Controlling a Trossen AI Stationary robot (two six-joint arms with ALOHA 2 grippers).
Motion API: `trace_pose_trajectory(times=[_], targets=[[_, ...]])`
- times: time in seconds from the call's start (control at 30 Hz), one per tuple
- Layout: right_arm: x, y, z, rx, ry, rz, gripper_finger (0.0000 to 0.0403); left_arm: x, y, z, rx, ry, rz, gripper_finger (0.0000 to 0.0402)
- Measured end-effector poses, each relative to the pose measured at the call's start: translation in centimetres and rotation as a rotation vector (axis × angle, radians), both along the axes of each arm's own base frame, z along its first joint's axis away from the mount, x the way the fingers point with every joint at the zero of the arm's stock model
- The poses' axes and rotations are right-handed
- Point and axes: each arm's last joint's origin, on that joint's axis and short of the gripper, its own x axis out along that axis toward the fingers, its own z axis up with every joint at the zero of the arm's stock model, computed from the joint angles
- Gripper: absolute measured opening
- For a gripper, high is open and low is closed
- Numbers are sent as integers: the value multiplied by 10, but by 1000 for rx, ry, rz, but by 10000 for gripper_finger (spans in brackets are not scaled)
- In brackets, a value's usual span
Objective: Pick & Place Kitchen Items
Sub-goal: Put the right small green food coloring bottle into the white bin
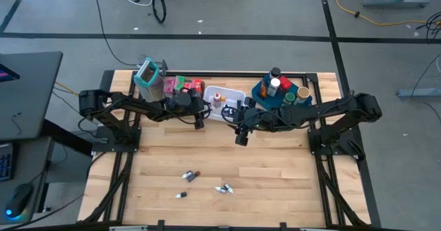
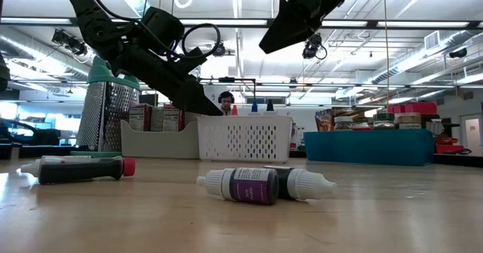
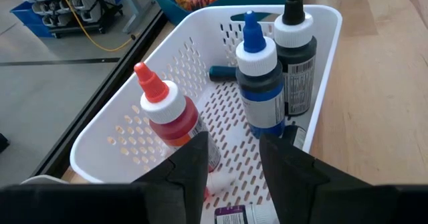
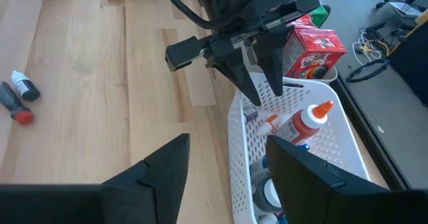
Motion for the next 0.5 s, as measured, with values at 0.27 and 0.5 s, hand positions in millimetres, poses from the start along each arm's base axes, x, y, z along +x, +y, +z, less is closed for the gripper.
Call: trace_pose_trajectory(times=[0.27, 0.5], targets=[[1, 0, 1, 2, -13, -1, 207, 0, 0, 0, -1, -1, 1, 142], [1, 0, 1, 2, -14, 0, 207, 0, 0, 0, -1, -1, 1, 142]])
